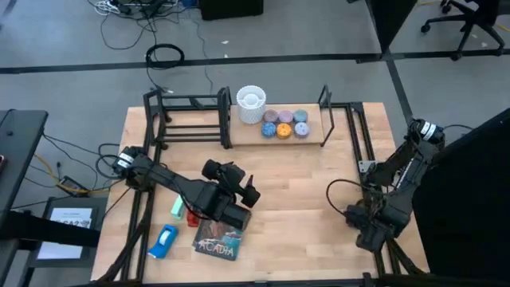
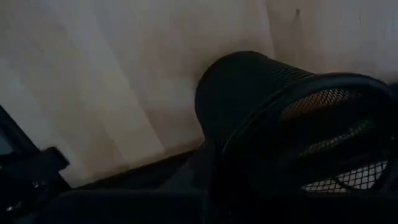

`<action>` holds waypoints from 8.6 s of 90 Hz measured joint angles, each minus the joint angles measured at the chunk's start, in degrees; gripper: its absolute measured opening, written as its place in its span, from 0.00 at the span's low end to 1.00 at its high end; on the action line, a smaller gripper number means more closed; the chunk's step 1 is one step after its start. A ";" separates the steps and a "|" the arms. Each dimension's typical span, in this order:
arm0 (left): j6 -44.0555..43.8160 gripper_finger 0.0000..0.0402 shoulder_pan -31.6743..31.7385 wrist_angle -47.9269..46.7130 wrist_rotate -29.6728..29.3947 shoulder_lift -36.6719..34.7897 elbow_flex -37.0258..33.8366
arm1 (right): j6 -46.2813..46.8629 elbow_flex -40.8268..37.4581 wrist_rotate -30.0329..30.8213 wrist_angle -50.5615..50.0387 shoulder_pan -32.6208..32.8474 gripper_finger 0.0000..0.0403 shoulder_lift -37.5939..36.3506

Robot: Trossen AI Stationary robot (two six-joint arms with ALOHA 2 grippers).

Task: Stock shelves
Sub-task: Remove the black pen holder from the shelf, then remove the white pen organizer from the shelf, then remove the white scented candle from the shelf

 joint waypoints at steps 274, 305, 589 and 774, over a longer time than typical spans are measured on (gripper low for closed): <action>82.97 0.28 16.50 25.75 43.74 22.81 32.29 | -23.25 35.42 56.37 -13.25 -1.00 0.41 -4.73; 82.98 0.28 16.19 47.22 42.26 38.18 32.26 | -19.32 35.43 56.58 -12.51 1.54 0.41 -4.47; 35.31 0.13 5.20 56.56 27.18 -8.52 -29.29 | -79.97 30.08 2.38 2.92 -89.49 0.44 9.66; 44.13 0.13 4.44 97.17 27.33 -19.65 -51.71 | -66.66 18.14 8.50 2.23 -76.35 0.65 14.51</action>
